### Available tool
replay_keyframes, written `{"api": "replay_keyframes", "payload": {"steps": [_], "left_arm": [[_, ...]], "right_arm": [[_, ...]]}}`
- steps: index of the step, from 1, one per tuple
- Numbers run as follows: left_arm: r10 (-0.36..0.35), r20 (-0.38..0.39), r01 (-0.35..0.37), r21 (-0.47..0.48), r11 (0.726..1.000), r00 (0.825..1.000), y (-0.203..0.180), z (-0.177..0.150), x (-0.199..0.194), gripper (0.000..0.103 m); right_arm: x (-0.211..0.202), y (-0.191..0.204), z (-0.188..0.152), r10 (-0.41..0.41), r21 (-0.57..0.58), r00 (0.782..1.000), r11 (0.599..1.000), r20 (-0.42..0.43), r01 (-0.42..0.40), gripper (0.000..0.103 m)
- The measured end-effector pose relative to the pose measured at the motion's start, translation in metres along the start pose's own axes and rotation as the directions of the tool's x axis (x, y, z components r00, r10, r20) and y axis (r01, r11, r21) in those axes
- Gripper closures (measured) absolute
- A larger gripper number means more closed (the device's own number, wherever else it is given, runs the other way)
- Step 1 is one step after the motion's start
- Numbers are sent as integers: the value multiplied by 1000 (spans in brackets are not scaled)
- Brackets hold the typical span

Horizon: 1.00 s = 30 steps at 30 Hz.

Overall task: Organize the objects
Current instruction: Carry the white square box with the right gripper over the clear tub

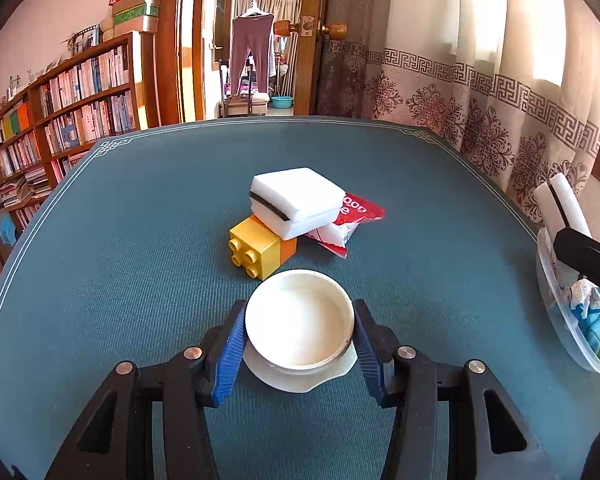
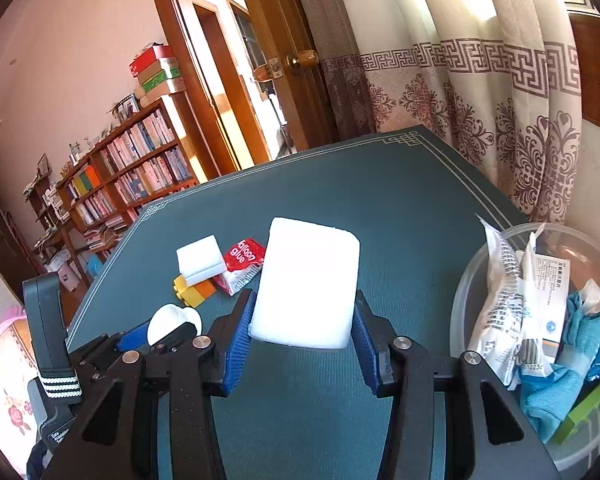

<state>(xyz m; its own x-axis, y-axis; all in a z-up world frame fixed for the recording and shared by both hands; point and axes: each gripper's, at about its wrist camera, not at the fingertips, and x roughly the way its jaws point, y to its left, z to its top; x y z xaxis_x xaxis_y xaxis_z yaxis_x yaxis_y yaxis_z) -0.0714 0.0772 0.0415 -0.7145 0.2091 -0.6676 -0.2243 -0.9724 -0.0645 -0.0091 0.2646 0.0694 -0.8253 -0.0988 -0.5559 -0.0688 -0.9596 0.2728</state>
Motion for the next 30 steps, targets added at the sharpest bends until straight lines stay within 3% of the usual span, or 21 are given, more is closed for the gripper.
{"api": "replay_keyframes", "payload": {"steps": [6,15,23,30], "left_arm": [[-6,-1,6,16,1000,1000,-5,-2,0,50],[-14,-1,14,41,999,1000,-11,-6,-3,50],[-34,-21,35,69,997,999,-24,-9,-6,50],[-60,-40,62,69,996,997,-34,-10,-10,50]], "right_arm": [[-27,-38,2,-97,51,995,994,32,95,55],[-54,-101,6,-252,149,966,959,58,241,55],[-52,-142,4,-329,210,943,926,39,315,55],[-38,-167,10,-359,190,933,916,-11,355,55]]}}
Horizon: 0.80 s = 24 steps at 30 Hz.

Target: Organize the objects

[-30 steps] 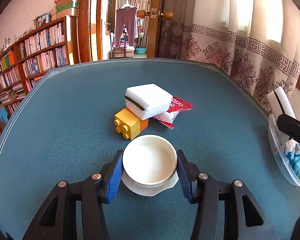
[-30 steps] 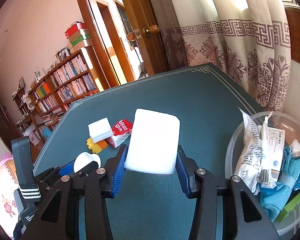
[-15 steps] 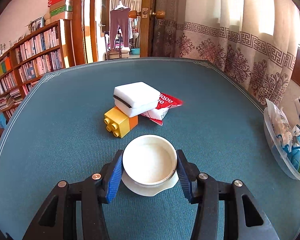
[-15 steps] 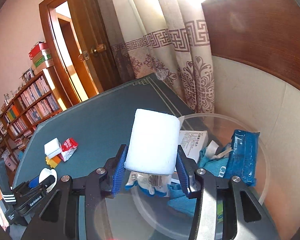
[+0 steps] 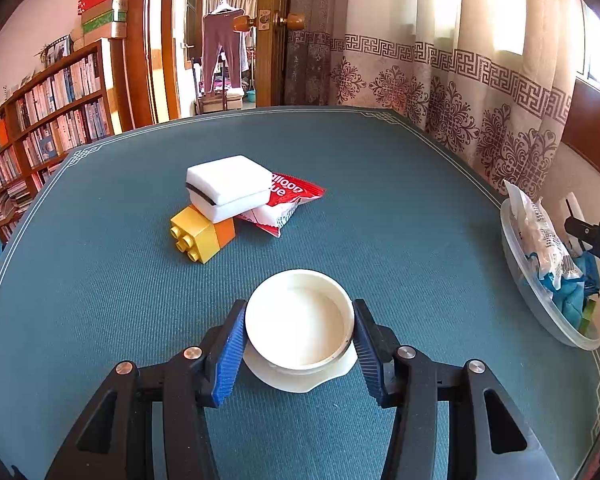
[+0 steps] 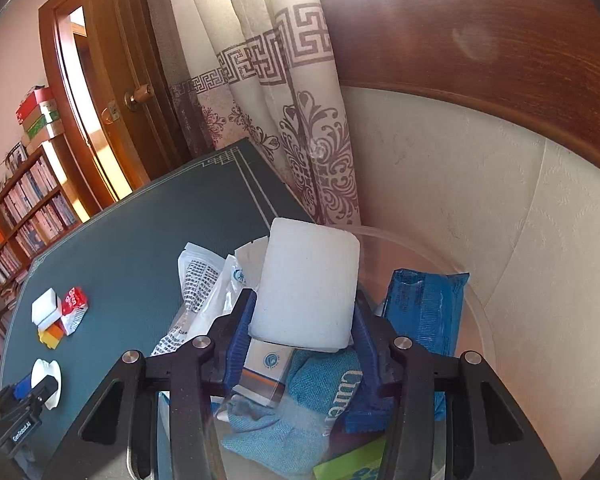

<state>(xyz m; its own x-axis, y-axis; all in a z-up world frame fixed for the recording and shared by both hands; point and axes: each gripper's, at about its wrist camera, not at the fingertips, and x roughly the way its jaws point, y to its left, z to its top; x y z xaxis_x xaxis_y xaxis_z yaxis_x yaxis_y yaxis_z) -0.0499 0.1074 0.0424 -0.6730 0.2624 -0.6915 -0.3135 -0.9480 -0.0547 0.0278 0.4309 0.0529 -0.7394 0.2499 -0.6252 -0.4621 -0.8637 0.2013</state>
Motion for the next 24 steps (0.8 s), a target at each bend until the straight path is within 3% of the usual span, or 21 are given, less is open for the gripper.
{"api": "replay_keyframes", "payload": {"steps": [8,24], "left_arm": [[-34,-14,34,2,999,999,-15,4,-4,50],[-159,-14,160,121,980,987,-92,28,-15,50]], "right_arm": [[-8,-13,3,9,21,999,1000,31,-9,41],[-54,-24,-27,15,-43,996,999,92,-11,41]]}}
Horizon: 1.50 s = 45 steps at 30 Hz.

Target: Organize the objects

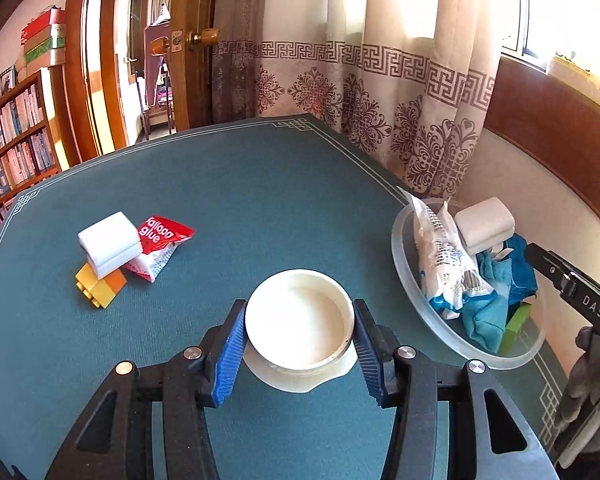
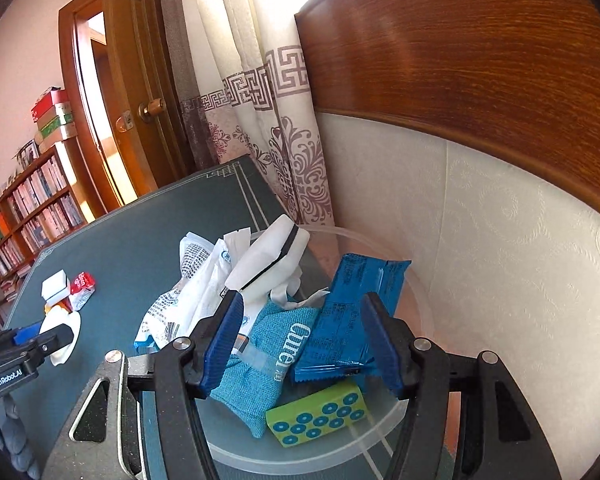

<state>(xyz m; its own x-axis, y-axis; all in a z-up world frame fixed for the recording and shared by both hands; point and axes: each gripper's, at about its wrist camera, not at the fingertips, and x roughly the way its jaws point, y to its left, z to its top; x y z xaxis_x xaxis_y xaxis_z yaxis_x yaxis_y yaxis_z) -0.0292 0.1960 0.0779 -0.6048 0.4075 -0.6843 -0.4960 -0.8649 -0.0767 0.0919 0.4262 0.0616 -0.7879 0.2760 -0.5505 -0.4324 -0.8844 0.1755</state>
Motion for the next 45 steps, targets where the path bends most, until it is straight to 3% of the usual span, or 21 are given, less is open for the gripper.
{"api": "replay_keyframes", "payload": {"steps": [12,17,28,29,30,32,45], "left_arm": [[-124,22,120,149,982,992,-92,35,7,50],[-190,-11,189,187,964,982,-120,43,16,50],[-251,-96,266,220,939,963,-159,48,52,49],[-254,-106,272,216,938,961,-160,48,56,45],[-253,-118,273,211,939,960,-160,48,61,31],[-254,-121,273,185,944,960,-154,48,65,15],[-269,-81,277,107,955,960,-130,50,46,3]], "right_arm": [[-8,-23,-15,6,19,1000,1000,-2,-6,41],[-15,-29,-23,-34,-13,999,999,5,34,41],[-21,-30,-38,-42,-54,999,998,11,43,40],[-19,-30,-39,-39,-56,999,998,3,39,40],[-17,-30,-40,-39,-56,999,998,-4,38,41],[-15,-30,-42,-36,-53,999,998,-15,35,41],[-16,-28,-40,-44,-48,999,998,-7,44,41]]}}
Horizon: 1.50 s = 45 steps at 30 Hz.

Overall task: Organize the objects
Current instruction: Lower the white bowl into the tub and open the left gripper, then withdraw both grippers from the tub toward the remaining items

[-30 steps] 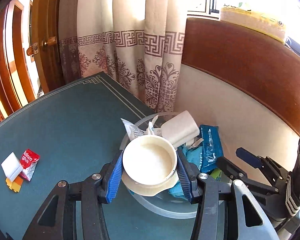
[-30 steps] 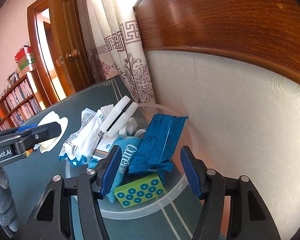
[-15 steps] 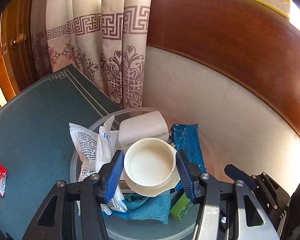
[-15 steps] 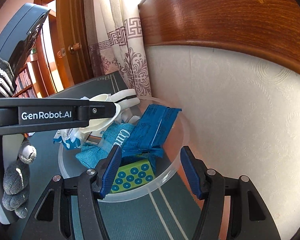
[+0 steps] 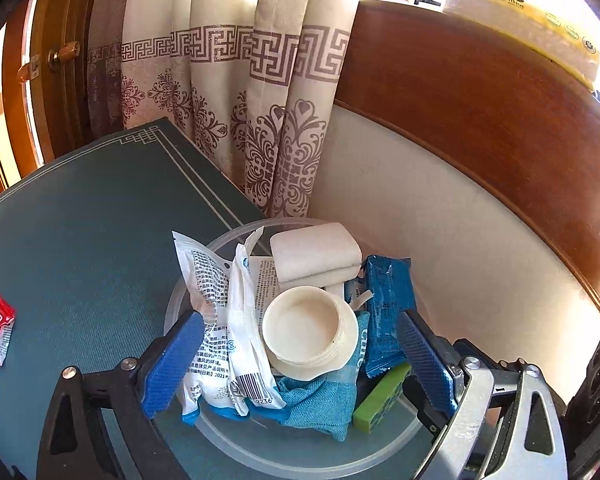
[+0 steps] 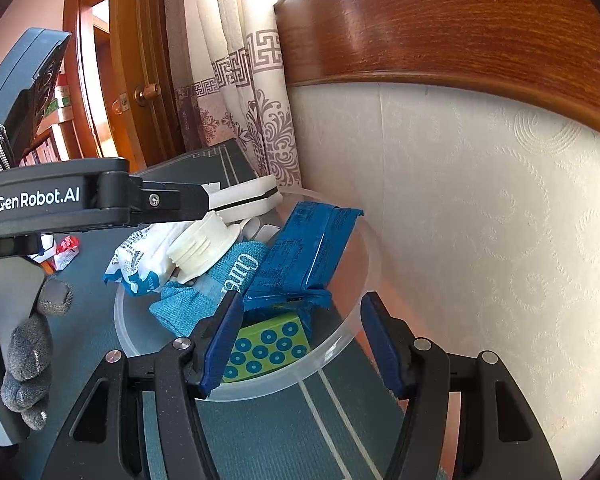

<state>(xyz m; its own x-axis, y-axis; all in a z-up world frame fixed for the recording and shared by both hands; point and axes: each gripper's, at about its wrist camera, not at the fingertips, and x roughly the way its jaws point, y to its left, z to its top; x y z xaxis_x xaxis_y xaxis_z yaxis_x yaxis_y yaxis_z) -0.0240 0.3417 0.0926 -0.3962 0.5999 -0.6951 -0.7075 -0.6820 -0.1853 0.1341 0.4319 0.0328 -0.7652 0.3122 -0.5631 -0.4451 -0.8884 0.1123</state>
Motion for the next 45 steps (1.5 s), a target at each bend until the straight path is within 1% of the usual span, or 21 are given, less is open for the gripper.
{"api": "replay_keyframes", "payload": {"steps": [3,9,15,19,22,27,31,34,36,45], "left_arm": [[8,4,-8,-16,1000,1000,6,-2,-5,0],[35,12,-34,-56,998,999,22,-9,-14,0],[138,37,-136,-58,989,990,44,-18,-24,0],[191,41,-187,-88,978,981,67,-24,-32,0],[224,29,-219,-114,969,974,88,-29,-35,0],[284,23,-276,-182,944,958,126,-38,-48,0],[363,29,-349,-210,913,931,151,-43,-59,0],[407,34,-389,-230,892,913,168,-48,-68,0],[425,33,-404,-248,880,905,178,-51,-73,0],[478,9,-450,-321,833,878,217,-67,-88,0]], "right_arm": [[-2,2,0,4,1,1000,1000,3,-4,41],[-7,9,0,20,-2,1000,1000,11,-20,40],[-10,20,1,43,-7,999,999,18,-43,40],[-13,31,2,64,-16,998,998,25,-63,40],[-12,40,2,81,-27,996,996,22,-80,37],[-10,59,2,114,-49,993,992,13,-113,37],[-9,73,4,144,-62,990,988,10,-143,37],[-10,84,6,161,-77,987,984,13,-160,37],[-9,92,7,175,-87,985,981,12,-173,37],[-6,127,5,242,-135,970,961,-15,-242,36]]}}
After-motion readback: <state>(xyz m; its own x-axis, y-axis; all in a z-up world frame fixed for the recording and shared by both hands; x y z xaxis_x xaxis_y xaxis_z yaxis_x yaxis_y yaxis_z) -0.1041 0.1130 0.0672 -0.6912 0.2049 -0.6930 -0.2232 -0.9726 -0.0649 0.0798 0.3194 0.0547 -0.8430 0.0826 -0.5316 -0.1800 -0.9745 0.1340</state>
